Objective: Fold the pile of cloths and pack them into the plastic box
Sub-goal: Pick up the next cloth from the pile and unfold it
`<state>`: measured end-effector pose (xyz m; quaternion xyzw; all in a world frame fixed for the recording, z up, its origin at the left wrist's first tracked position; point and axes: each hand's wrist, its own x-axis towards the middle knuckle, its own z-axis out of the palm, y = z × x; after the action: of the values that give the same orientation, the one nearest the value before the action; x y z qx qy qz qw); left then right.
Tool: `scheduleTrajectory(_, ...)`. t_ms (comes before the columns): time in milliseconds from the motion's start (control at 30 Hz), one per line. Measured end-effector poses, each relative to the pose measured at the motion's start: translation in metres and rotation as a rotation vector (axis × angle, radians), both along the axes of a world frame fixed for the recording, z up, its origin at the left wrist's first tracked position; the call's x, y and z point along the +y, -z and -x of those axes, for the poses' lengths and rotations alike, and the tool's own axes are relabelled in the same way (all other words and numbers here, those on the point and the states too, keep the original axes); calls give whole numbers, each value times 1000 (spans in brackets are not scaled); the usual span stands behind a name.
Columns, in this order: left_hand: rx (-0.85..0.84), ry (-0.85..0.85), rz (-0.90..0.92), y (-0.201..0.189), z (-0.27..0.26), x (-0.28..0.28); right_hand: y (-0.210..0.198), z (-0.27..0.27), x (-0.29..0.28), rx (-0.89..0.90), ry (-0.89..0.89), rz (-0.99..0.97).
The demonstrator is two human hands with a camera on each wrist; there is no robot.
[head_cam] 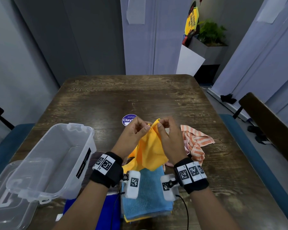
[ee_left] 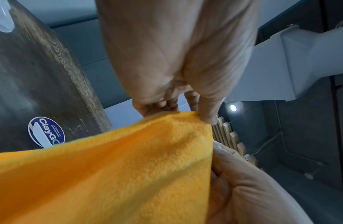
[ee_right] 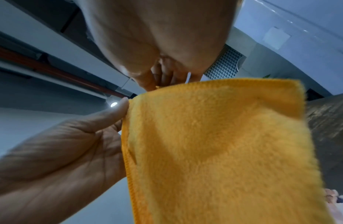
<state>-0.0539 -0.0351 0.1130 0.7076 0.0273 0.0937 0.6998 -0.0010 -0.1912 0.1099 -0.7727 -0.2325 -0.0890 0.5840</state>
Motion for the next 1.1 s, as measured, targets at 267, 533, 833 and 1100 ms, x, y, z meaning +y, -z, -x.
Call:
scheduleTrajectory(267, -62, -107, 7, 2, -9, -8, 10, -2, -2, 155, -199, -64)
scheduleTrajectory(533, -33, -154, -35, 4, -7, -10, 0, 0, -6, 214, -244, -78)
scheduleTrajectory(833, -146, -330, -281, -19, -17, 8, -11, -2, -10, 206, -286, -64)
scheduleTrajectory(1100, -363, -428, -267, -104, -16, 46, -24, -15, -24, 83, -94, 48)
